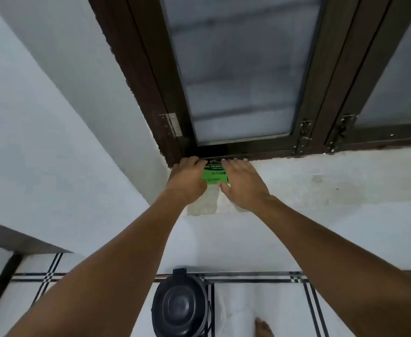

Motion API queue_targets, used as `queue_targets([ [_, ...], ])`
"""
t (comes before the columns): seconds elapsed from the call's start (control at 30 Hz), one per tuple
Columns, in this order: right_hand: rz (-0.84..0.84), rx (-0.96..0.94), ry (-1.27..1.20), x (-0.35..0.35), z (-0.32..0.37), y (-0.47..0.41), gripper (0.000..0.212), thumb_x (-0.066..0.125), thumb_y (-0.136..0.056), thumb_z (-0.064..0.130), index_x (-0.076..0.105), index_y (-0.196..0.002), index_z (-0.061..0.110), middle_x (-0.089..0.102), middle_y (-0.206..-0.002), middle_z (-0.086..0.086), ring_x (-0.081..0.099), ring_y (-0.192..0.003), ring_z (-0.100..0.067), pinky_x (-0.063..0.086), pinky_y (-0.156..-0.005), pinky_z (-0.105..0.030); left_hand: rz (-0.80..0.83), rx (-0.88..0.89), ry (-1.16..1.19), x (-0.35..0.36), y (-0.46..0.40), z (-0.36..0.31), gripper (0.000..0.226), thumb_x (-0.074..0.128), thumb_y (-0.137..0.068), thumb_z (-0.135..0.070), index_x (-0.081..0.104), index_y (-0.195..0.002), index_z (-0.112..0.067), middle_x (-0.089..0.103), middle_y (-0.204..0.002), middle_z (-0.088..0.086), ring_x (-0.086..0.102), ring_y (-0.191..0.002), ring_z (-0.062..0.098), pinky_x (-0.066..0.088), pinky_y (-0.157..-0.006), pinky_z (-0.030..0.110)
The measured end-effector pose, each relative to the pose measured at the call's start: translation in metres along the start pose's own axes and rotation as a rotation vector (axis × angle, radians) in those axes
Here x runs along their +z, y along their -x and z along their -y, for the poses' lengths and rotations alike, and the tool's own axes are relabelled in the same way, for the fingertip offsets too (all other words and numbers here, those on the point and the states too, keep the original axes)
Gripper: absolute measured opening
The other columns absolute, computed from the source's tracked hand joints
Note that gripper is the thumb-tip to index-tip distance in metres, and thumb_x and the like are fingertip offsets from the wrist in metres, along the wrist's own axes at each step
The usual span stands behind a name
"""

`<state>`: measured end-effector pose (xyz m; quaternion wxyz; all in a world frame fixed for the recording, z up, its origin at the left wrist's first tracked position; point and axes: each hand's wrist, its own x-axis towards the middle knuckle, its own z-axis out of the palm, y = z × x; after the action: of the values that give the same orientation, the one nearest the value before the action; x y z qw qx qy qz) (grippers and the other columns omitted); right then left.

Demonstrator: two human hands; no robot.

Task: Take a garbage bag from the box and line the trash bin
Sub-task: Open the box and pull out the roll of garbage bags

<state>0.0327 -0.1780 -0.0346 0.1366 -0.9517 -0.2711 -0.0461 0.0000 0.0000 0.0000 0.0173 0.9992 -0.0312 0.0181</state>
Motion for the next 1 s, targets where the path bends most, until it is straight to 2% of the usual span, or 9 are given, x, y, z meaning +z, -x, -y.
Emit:
queue_targets([
  [0.17,0.002,0.027,-0.027,0.015,-0.011,-0.02,0.072,0.069,-0.088,0.037,0.042,-0.15,0.012,0.055,-0.143,-0.007,0.048,-0.132,-0.027,0.033,-0.112,-0.044,0.102,-0.019,-0.06,0.018,-0.019,0.009,0.074,0.066,-0.091,-0.028,0.033,-0.157,-0.02,0.039,-0.156,0.004,0.035,-0.142,0.028,0.03,-0.112,0.043],
  [0.27,-0.014,0.058,-0.023,0.016,-0.014,-0.027,0.073,0.072,-0.085,0.032,0.043,-0.149,0.013,0.056,-0.138,-0.008,0.05,-0.125,-0.029,0.038,-0.103,-0.042,0.054,-0.01,-0.096,0.024,-0.026,0.013,0.076,0.065,-0.091,-0.025,0.03,-0.159,-0.02,0.045,-0.149,0.006,0.039,-0.134,0.029,0.031,-0.109,0.043],
  [0.4,-0.006,0.106,-0.078,0.021,-0.014,-0.03,0.058,0.074,-0.082,0.024,0.055,-0.137,0.017,0.061,-0.124,-0.008,0.052,-0.112,-0.029,0.044,-0.094,-0.04,0.005,0.008,-0.121,0.026,-0.034,0.014,0.057,0.067,-0.088,-0.028,0.052,-0.143,-0.023,0.052,-0.128,0.004,0.044,-0.119,0.028,0.035,-0.099,0.042],
  [0.5,0.005,0.132,-0.251,0.015,-0.015,-0.028,0.055,0.078,-0.079,0.019,0.057,-0.13,0.02,0.062,-0.119,-0.007,0.057,-0.106,-0.026,0.051,-0.087,-0.039,-0.024,-0.01,-0.07,0.023,-0.031,0.016,0.049,0.067,-0.086,-0.025,0.057,-0.135,-0.024,0.053,-0.127,0.003,0.045,-0.117,0.028,0.037,-0.097,0.041],
  [0.6,0.046,0.172,-0.493,0.005,-0.01,-0.022,0.049,0.077,-0.083,0.035,0.055,-0.127,0.026,0.064,-0.115,0.003,0.063,-0.092,-0.016,0.054,-0.08,-0.035,-0.035,-0.065,0.058,0.022,-0.021,0.018,0.05,0.067,-0.088,-0.021,0.054,-0.135,-0.024,0.053,-0.133,0.003,0.047,-0.121,0.028,0.042,-0.097,0.043],
  [0.67,0.01,0.2,-0.619,-0.001,-0.004,-0.019,0.038,0.061,-0.095,0.046,0.057,-0.126,0.024,0.066,-0.112,0.004,0.064,-0.096,-0.016,0.055,-0.082,-0.035,-0.056,-0.089,0.169,0.022,-0.014,0.018,0.047,0.066,-0.089,-0.015,0.053,-0.134,-0.022,0.056,-0.132,0.003,0.048,-0.121,0.027,0.046,-0.092,0.041],
  [0.73,-0.035,0.246,-0.766,-0.006,0.001,-0.019,0.033,0.046,-0.104,0.036,0.06,-0.129,0.018,0.067,-0.115,-0.002,0.065,-0.103,-0.02,0.056,-0.089,-0.042,-0.095,-0.112,0.259,0.019,-0.007,0.016,0.046,0.065,-0.09,-0.012,0.052,-0.133,-0.02,0.058,-0.13,0.004,0.047,-0.121,0.027,0.048,-0.087,0.04],
  [0.83,-0.064,0.303,-0.874,-0.01,0.002,-0.021,0.032,0.046,-0.103,0.017,0.061,-0.132,0.018,0.068,-0.117,-0.005,0.068,-0.102,-0.023,0.058,-0.091,-0.047,-0.133,-0.122,0.336,0.014,-0.002,0.016,0.046,0.067,-0.091,-0.013,0.053,-0.134,-0.019,0.059,-0.128,0.007,0.047,-0.121,0.026,0.05,-0.087,0.041],
  [1.0,-0.061,0.317,-0.905,-0.016,0.001,-0.018,0.029,0.055,-0.101,0.006,0.063,-0.124,0.021,0.068,-0.116,-0.005,0.071,-0.095,-0.021,0.063,-0.073,-0.03,-0.177,-0.093,0.365,0.008,0.005,0.016,0.047,0.071,-0.09,-0.014,0.054,-0.133,-0.019,0.06,-0.129,0.006,0.048,-0.123,0.025,0.05,-0.088,0.039],
])
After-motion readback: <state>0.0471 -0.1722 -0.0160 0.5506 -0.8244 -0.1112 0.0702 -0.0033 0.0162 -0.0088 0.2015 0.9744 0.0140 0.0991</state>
